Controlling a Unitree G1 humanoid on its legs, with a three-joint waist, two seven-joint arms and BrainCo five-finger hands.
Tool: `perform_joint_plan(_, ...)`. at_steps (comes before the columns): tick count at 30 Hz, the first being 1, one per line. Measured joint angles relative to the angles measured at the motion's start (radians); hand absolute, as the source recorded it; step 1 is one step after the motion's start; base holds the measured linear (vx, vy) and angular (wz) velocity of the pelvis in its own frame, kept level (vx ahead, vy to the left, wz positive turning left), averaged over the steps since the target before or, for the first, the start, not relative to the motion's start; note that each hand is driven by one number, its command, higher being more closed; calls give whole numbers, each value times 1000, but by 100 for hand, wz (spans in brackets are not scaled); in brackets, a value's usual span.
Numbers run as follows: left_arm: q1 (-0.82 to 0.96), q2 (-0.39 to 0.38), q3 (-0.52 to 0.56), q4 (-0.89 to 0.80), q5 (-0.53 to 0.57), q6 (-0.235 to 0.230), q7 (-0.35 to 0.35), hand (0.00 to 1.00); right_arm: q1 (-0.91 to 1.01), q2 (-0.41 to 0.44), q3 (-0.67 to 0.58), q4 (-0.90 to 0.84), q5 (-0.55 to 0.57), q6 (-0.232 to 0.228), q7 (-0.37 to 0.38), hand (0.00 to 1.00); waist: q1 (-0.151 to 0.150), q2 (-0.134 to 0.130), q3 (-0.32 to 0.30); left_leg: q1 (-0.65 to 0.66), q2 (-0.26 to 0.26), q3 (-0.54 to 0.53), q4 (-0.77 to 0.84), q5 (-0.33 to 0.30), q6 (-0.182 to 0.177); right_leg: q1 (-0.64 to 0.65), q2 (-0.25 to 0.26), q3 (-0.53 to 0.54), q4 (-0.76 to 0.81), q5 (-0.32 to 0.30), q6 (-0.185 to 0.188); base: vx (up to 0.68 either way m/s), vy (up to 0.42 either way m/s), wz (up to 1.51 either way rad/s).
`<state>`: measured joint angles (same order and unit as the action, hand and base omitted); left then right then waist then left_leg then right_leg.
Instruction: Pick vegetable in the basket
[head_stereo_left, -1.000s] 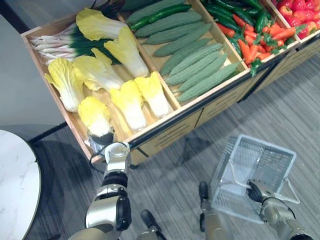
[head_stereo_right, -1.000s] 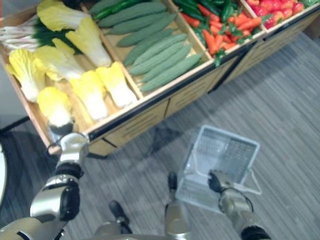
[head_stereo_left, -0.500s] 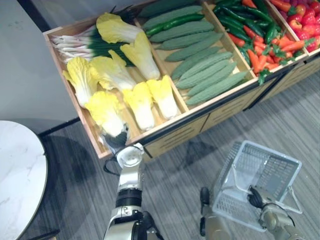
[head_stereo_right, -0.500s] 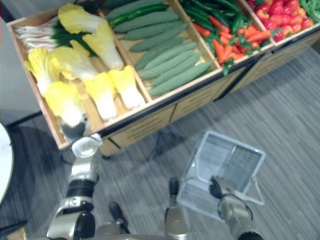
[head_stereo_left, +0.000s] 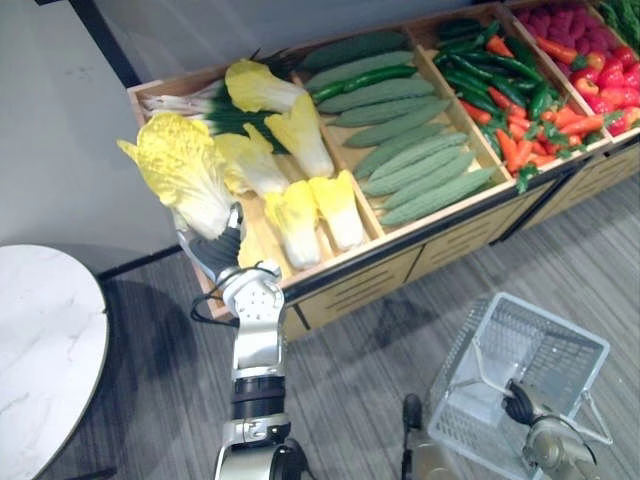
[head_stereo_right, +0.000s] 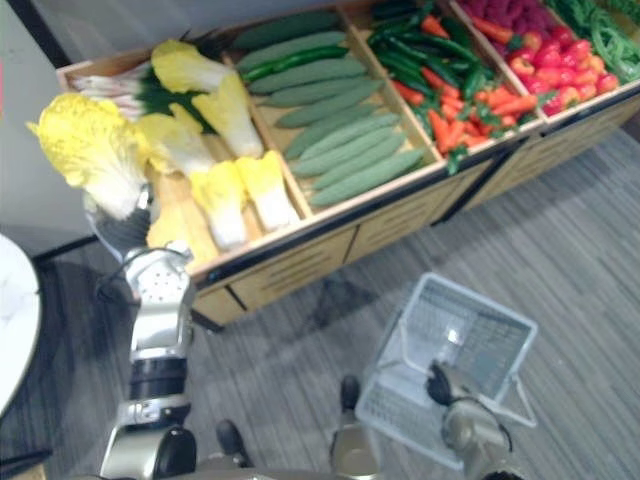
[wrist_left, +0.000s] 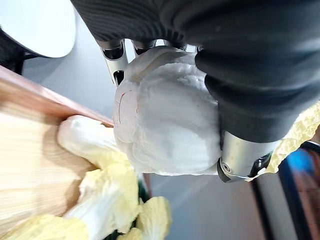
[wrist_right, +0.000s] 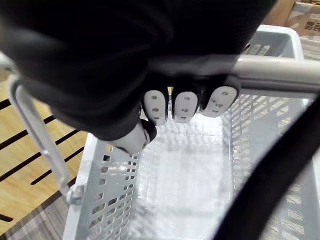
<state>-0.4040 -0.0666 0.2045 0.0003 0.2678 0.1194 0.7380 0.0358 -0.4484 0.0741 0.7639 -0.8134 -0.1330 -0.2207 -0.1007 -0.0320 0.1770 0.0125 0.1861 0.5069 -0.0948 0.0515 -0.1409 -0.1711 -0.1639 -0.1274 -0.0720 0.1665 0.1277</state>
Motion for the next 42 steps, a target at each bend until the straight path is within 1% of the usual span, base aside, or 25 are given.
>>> perform_joint_plan(1,5,6,-22,-21,30,0,-6,100,-7,-21,0,0,7,-9,14,100,0,1,-1,12,-1,16,0,-3,-3,0,2,18,0,0,0,-21,-5,-39)
perform_joint_plan(4,31,29,-115,-68,68,-9,-43,100,-20,-92,1,-3,31,-19,35,100,1,6,-20,41,-5,69,-6,-15,-8,-8,10,68,0,-4,5,-4,-6,-50)
perform_joint_plan(5,50,43,-157,-83,70,-24,-62,100,-29,-128,2,-8,33,-26,43,100,1,10,-34,49,-8,97,-6,-22,-10,-18,14,93,2,-4,5,21,-8,-61)
perform_joint_plan(7,67,52,-213,-90,70,-49,-103,100,-32,-180,2,-13,48,-35,70,100,0,14,-40,74,-12,132,-7,-28,-14,-18,19,129,2,-3,6,35,-8,-53)
perform_joint_plan(8,74,54,-231,-95,70,-52,-116,100,-34,-194,2,-15,51,-35,77,100,0,15,-41,83,-12,144,-7,-31,-16,-18,22,138,3,-1,8,25,-12,-50)
perform_joint_plan(10,90,59,-304,-104,70,-84,-168,100,-34,-245,2,-40,76,-31,103,100,-5,21,-46,107,-15,180,-7,-41,-20,-18,29,173,4,5,8,24,-18,-46)
perform_joint_plan(11,92,64,-324,-104,70,-90,-178,100,-34,-257,2,-50,78,-31,106,100,-5,22,-46,114,-15,191,-7,-44,-23,-18,31,185,4,6,9,20,-19,-53)
perform_joint_plan(13,96,78,-412,-104,69,-124,-224,100,-36,-315,8,-95,88,-36,122,100,-6,29,-52,135,-16,235,-7,-57,-29,-18,43,227,5,7,11,-10,-15,-51)
perform_joint_plan(14,96,79,-429,-104,69,-133,-237,100,-38,-330,14,-104,93,-38,125,100,-7,31,-54,143,-16,245,-7,-60,-31,-18,45,235,5,8,11,-16,-18,-49)
perform_joint_plan(16,96,80,-499,-104,69,-168,-275,100,-44,-373,27,-150,117,-49,146,100,-2,34,-56,166,-15,288,-7,-71,-40,-19,57,273,5,9,12,-30,-14,-53)
perform_joint_plan(20,95,79,-650,-108,62,-214,-349,100,-50,-398,52,-245,125,-63,168,100,-6,39,-85,184,-11,361,-1,-82,-52,-37,79,309,8,13,17,-21,-4,-40)
perform_joint_plan(21,95,79,-667,-111,59,-222,-361,100,-50,-399,52,-255,126,-67,169,100,-6,42,-88,186,-9,365,-1,-83,-54,-37,82,313,10,13,17,-5,-9,-25)
perform_joint_plan(24,95,81,-738,-165,43,-260,-415,100,-53,-402,55,-323,146,-78,186,100,3,47,-102,189,15,413,31,-98,-70,-54,101,337,25,13,17,-8,-19,-31)
perform_joint_plan(26,94,87,-794,-206,-17,-303,-466,100,-58,-429,70,-372,170,-93,188,100,12,54,-106,191,43,446,84,-126,-82,-56,117,355,31,12,17,-29,-29,-31)
perform_joint_plan(27,94,92,-810,-210,-31,-314,-478,100,-60,-439,80,-383,180,-96,188,100,12,57,-108,191,49,450,97,-133,-86,-56,121,356,32,12,17,-51,-31,-28)
perform_joint_plan(30,93,138,-893,-221,-78,-347,-534,100,-81,-489,124,-415,204,-99,207,100,12,72,-118,190,72,471,135,-158,-95,-61,131,360,38,12,17,-66,-27,-17)
perform_joint_plan(31,91,161,-918,-221,-101,-353,-556,100,-92,-502,134,-416,205,-100,216,100,12,77,-121,189,73,477,142,-162,-97,-64,132,364,39,12,17,-98,-14,-21)
perform_joint_plan(32,81,206,-956,-221,-110,-359,-592,100,-109,-517,139,-416,209,-99,230,100,11,84,-126,188,76,489,154,-167,-101,-69,134,374,40,12,17,-101,-3,-21)
perform_joint_plan(34,67,266,-1005,-221,-127,-366,-623,100,-141,-537,161,-416,232,-97,239,100,6,89,-129,189,81,503,168,-173,-103,-73,137,384,41,12,17,-83,-2,-17)
perform_joint_plan(35,67,282,-1019,-221,-141,-369,-634,100,-152,-543,170,-416,239,-97,243,100,1,92,-131,189,83,506,171,-174,-104,-73,139,386,41,12,17,-63,-10,-13)
perform_joint_plan(37,64,336,-1064,-221,-149,-394,-671,100,-177,-580,195,-430,273,-97,257,100,-4,100,-136,200,87,527,177,-178,-110,-74,149,399,43,12,17,-76,-10,-22)
perform_joint_plan(40,35,395,-1114,-221,-151,-403,-707,100,-210,-617,219,-445,304,-99,269,100,-10,106,-140,200,89,547,188,-184,-114,-87,153,412,50,12,16,-64,-6,-17)
perform_joint_plan(42,30,422,-1144,-221,-151,-406,-722,100,-220,-625,221,-445,324,-99,276,100,-17,109,-142,200,90,551,189,-184,-114,-88,154,413,50,12,16,-65,-5,-7)
